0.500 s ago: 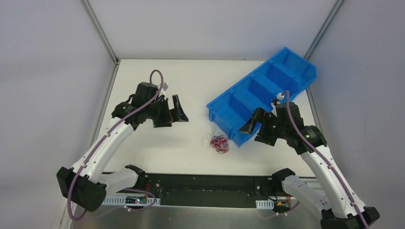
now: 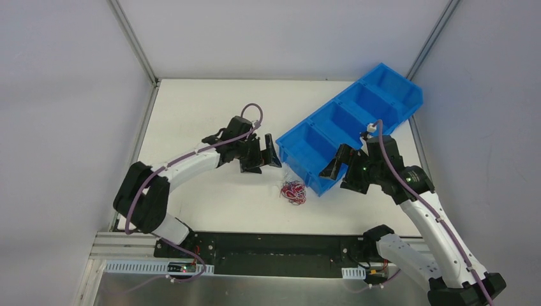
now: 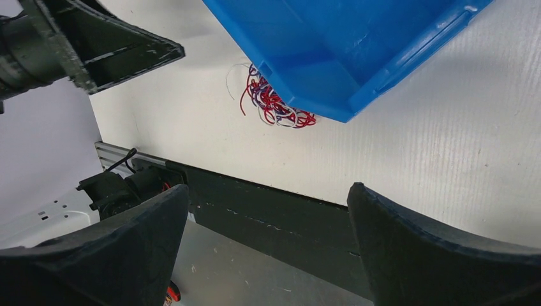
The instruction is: Untangle the cables
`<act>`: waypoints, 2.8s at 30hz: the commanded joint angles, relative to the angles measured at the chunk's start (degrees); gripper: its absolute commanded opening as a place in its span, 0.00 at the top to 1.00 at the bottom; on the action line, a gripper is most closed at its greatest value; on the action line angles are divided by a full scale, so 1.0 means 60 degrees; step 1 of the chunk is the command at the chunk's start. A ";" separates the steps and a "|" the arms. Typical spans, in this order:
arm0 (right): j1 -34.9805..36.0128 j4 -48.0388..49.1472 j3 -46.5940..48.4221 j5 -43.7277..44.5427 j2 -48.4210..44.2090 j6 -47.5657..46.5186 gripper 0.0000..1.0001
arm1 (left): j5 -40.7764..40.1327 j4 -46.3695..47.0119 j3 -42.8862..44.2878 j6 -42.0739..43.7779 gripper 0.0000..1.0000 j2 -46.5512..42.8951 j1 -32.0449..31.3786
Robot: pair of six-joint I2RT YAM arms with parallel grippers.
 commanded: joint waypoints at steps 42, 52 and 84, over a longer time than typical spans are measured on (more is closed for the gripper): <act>0.5907 0.5683 0.3047 0.1298 0.6088 0.0926 0.02 | 0.1005 -0.1323 -0.2027 -0.2006 1.00 -0.6994 0.0884; 0.5908 0.5116 0.2917 0.1799 0.5800 0.0457 0.78 | 0.1252 -0.1492 -0.1753 -0.2132 1.00 -0.7285 0.1459; 0.4118 0.1904 0.0227 0.2613 0.0115 0.1261 1.00 | 0.1714 -0.5567 0.0967 0.0576 0.95 -0.4074 0.8487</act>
